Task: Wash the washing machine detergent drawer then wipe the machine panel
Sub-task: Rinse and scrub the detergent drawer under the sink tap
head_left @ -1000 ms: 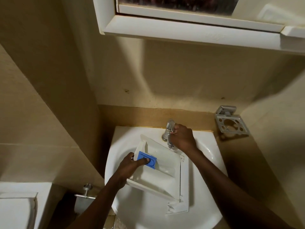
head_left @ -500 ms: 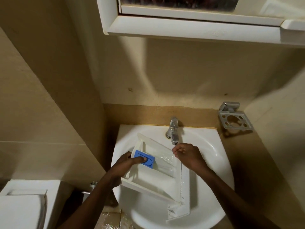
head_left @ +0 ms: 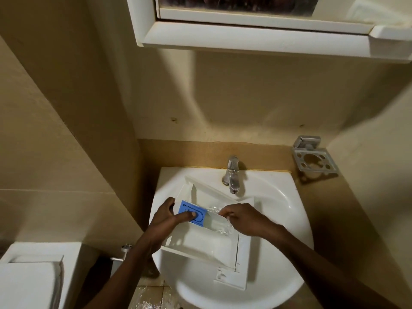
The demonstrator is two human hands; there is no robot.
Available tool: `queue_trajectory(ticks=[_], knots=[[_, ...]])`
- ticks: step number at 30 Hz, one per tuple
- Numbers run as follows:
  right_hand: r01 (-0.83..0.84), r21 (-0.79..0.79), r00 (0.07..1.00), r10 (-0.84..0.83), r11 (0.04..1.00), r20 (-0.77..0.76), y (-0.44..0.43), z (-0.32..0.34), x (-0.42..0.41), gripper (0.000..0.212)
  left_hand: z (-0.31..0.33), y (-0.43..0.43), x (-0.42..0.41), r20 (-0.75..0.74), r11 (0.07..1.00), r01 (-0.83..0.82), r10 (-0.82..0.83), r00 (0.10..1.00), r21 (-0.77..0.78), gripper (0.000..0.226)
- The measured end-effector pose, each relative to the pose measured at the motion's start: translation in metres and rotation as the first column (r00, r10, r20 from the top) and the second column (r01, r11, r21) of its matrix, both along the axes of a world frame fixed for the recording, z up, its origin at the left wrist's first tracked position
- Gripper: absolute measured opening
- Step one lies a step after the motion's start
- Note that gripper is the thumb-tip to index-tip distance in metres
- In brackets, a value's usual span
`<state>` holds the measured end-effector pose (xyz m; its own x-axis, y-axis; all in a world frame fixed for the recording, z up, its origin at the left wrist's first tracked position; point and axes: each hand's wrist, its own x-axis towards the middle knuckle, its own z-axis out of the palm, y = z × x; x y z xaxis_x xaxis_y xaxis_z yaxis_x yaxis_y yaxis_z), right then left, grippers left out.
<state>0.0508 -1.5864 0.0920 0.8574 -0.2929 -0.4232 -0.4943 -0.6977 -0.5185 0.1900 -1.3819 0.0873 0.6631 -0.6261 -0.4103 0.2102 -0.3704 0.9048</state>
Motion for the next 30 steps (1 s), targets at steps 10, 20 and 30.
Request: queue_trajectory(ticks=[10,20,30], knots=[[0.018,-0.219,1.000,-0.017,0.976,0.007,0.047,-0.013,-0.040,0.032,-0.001,-0.015,-0.007,0.106,1.000,0.001,-0.003,0.994,0.017,0.041],[0.110,-0.232,0.977,-0.148,0.967,-0.151,0.038,-0.005,-0.028,0.070,-0.008,-0.025,-0.017,0.092,0.998,-0.033,0.028,0.995,0.055,0.039],[0.314,-0.155,0.919,-0.258,0.937,0.299,0.049,-0.013,-0.055,0.008,-0.005,-0.025,-0.018,0.127,0.998,-0.032,0.026,0.992,0.045,0.039]])
